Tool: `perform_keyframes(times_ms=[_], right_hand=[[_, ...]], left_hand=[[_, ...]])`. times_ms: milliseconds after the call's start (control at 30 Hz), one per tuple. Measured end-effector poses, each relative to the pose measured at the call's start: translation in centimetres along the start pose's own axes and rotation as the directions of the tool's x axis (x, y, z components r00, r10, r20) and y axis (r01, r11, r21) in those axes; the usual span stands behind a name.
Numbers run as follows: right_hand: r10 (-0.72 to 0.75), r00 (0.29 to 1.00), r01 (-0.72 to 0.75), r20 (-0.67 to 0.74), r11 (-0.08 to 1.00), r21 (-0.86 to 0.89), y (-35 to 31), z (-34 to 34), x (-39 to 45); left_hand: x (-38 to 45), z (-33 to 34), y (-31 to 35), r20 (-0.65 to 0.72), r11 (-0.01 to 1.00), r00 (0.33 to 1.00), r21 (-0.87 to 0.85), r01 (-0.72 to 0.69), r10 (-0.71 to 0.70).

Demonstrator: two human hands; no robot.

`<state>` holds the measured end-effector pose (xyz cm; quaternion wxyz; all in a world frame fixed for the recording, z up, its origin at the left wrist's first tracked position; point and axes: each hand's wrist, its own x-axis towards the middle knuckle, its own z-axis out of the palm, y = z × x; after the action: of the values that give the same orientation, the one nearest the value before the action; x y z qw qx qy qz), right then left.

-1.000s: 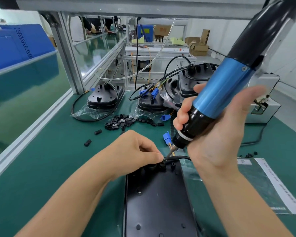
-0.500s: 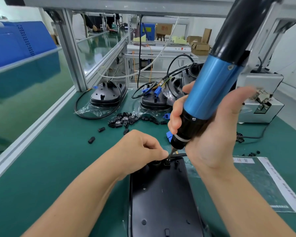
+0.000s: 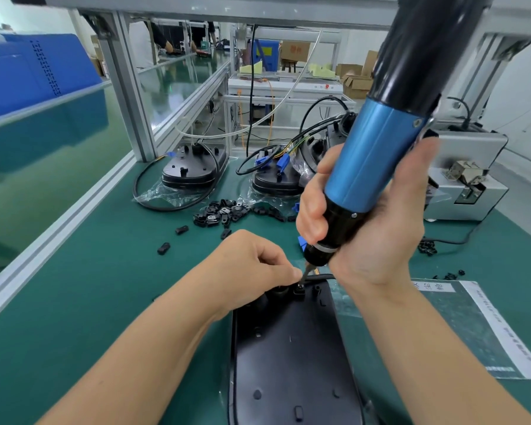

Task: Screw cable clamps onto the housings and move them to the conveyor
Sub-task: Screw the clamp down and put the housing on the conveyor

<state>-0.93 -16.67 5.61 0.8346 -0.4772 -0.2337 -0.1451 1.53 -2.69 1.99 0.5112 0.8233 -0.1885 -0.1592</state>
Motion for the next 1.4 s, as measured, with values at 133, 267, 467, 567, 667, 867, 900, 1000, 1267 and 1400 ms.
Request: perform_keyframes(times_ms=[133, 267, 467, 567, 667, 867, 900, 1000, 1267, 1400], right_hand=[[0.051, 0.996, -0.055, 0.071, 0.997, 0.062, -0.1, -0.2, 0.1], [0.080, 0.992, -0.093, 0.096, 0.987, 0.131, -0.2, -0.5, 0.4], [0.094, 0.988, -0.116, 0.121, 0.975, 0.190, -0.2, -0.3, 0.7], [0.086, 0.988, -0.110, 0.131, 0.976, 0.187, -0.3, -0.2, 0.6], [0.079, 0.987, -0.102, 0.142, 0.981, 0.166, -0.3, 0.0, 0.5], [0.076, 0.978, -0.093, 0.195, 0.992, 0.080, -0.1, 0.4, 0.1], [0.087, 0.976, -0.105, 0.200, 0.991, 0.078, -0.1, 0.5, 0.2], [0.134, 0.968, -0.153, 0.214, 0.985, 0.076, -0.2, 0.8, 0.7], [0.163, 0.934, -0.205, 0.318, 0.973, 0.103, 0.2, 0.9, 1.0], [0.136, 0.947, -0.164, 0.290, 0.983, 0.076, 0.1, 0.6, 1.0]], left_hand=[[0.0, 0.2, 0.1, -0.018, 1.000, 1.000, 0.017, 0.000, 0.001], [0.0, 0.2, 0.1, -0.026, 1.000, 1.000, 0.030, 0.003, -0.003], [0.0, 0.2, -0.1, -0.033, 0.999, 0.999, 0.032, 0.004, -0.003], [-0.1, 0.2, -0.1, -0.029, 1.000, 1.000, 0.015, 0.001, 0.000], [-0.1, 0.3, -0.1, -0.040, 1.000, 0.999, 0.019, -0.002, 0.003], [-0.3, 0.4, 0.0, -0.040, 1.000, 0.999, 0.009, -0.006, 0.006], [-0.2, 0.4, 0.0, -0.037, 1.000, 0.999, 0.010, -0.006, 0.006], [-0.2, 0.4, 0.1, -0.040, 1.000, 0.999, 0.019, -0.002, 0.003], [-0.2, 0.4, 0.1, -0.052, 0.998, 0.999, 0.058, 0.002, 0.001], [-0.2, 0.4, 0.0, -0.036, 0.999, 0.999, 0.049, -0.014, 0.016]])
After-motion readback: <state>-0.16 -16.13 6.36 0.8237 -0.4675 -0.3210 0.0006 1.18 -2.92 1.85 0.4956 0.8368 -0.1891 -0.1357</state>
